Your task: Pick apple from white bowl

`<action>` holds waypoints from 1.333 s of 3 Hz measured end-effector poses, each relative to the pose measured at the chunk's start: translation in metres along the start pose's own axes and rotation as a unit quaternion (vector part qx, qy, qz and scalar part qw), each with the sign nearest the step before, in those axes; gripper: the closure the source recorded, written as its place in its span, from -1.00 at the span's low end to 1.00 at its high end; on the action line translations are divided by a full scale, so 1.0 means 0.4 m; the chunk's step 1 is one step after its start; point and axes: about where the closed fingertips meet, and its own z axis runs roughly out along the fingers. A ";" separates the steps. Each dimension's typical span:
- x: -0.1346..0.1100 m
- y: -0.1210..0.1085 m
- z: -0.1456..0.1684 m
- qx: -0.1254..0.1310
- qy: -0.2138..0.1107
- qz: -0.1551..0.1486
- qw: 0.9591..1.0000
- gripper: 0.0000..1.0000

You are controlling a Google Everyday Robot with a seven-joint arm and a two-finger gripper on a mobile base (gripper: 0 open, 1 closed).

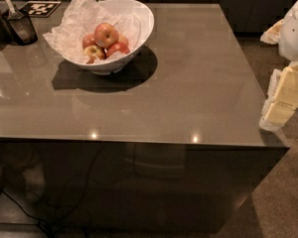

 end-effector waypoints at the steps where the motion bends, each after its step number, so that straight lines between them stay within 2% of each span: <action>1: -0.192 -0.133 0.037 -0.008 0.019 0.022 1.000 -1.00; 2: -0.205 -0.144 0.038 0.000 0.011 0.022 1.000 -1.00; 3: -0.306 -0.199 0.068 -0.009 -0.027 0.037 0.999 -1.00; 4: -0.429 -0.269 0.072 -0.014 -0.052 0.042 0.998 -1.00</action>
Offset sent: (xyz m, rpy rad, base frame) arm 0.0988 0.0835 0.0141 -0.0926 0.1566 -0.0908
